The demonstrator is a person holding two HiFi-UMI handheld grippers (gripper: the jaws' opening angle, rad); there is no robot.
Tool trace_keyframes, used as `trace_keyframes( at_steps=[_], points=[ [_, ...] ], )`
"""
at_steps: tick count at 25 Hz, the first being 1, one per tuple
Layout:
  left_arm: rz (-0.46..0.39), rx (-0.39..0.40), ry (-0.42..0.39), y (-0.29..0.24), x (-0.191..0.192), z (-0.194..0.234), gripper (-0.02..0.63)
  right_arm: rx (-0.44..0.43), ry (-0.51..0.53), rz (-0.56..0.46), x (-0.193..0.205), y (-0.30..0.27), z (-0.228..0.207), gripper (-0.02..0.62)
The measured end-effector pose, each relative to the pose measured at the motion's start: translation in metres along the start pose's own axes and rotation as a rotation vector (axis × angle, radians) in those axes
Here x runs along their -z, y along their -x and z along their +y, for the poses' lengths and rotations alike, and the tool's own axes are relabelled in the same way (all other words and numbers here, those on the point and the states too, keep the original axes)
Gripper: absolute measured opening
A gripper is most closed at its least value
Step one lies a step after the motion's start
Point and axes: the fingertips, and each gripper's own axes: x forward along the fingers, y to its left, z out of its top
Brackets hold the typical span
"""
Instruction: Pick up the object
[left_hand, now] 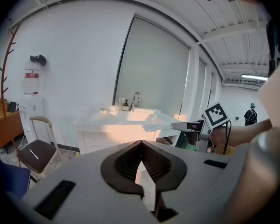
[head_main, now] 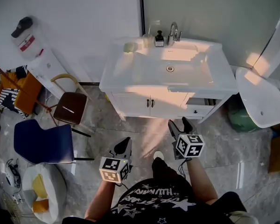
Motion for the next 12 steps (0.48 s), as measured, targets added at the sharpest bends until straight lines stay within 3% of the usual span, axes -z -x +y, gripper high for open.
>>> trace_keyframes(
  at_steps=[7,12],
  points=[
    [0.003,-0.008,-0.013,-0.084,-0.058,0.010,0.017,-0.019,-0.011,0.009,-0.054,-0.078,-0.050,0.293],
    [-0.008,-0.046,-0.020,-0.125,-0.077,0.021,0.017,-0.068,0.002,0.018,-0.077,-0.123,-0.066,0.293]
  ],
)
